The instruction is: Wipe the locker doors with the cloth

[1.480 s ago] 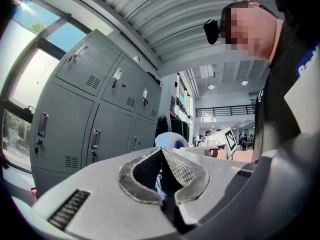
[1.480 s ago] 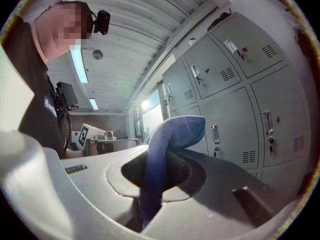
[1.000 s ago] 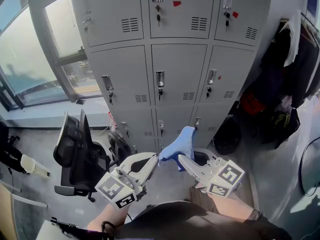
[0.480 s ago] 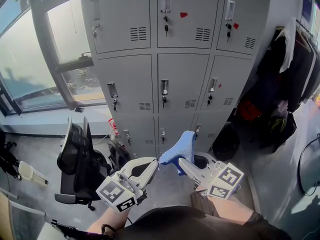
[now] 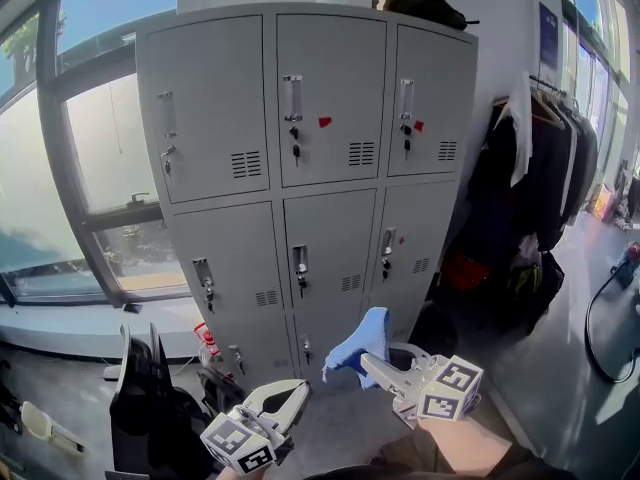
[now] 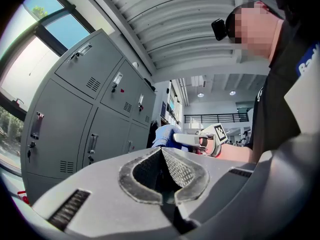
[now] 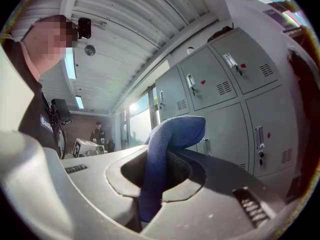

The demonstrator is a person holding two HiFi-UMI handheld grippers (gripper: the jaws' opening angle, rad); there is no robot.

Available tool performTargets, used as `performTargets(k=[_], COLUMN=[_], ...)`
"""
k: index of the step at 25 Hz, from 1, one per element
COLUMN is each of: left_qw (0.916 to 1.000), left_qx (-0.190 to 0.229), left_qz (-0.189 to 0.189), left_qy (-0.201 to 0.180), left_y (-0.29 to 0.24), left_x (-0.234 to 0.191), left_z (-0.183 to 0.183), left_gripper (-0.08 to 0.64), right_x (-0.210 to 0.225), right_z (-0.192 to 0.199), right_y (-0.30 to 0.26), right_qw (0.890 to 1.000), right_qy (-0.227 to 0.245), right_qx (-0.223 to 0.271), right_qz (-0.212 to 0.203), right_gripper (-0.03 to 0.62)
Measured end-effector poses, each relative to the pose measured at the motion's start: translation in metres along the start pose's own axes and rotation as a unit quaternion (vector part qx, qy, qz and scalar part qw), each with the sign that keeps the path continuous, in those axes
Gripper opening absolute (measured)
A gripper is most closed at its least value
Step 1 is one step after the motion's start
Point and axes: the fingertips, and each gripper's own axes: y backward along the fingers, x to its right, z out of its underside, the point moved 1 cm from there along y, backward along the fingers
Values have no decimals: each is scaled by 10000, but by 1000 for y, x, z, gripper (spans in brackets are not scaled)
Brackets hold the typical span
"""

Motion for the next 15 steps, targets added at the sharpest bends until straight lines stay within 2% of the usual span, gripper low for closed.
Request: performTargets(k=[3, 6, 11, 15], left_qw=[9999, 9993, 9944, 9886], left_qx=[40, 122, 249, 390], left_qz=[96, 216, 286, 344], left_qy=[-24, -292, -986, -1415], left_y=[-24, -64, -163, -238], left_x=[-6, -11, -24, -28], left_z=[-4, -23, -85, -138], left_gripper=[8, 8, 8, 8], right_x=[23, 52, 122, 184], right_z=[-17, -35, -95, -156], right_y=[2, 2, 4, 10], right_qw=[9999, 9996, 9979, 9953], right_qy=[-60, -125, 110, 534], right_qx=[116, 224, 507, 636], right_qz=[-3, -147, -390, -501], right_gripper=[57, 57, 57, 57])
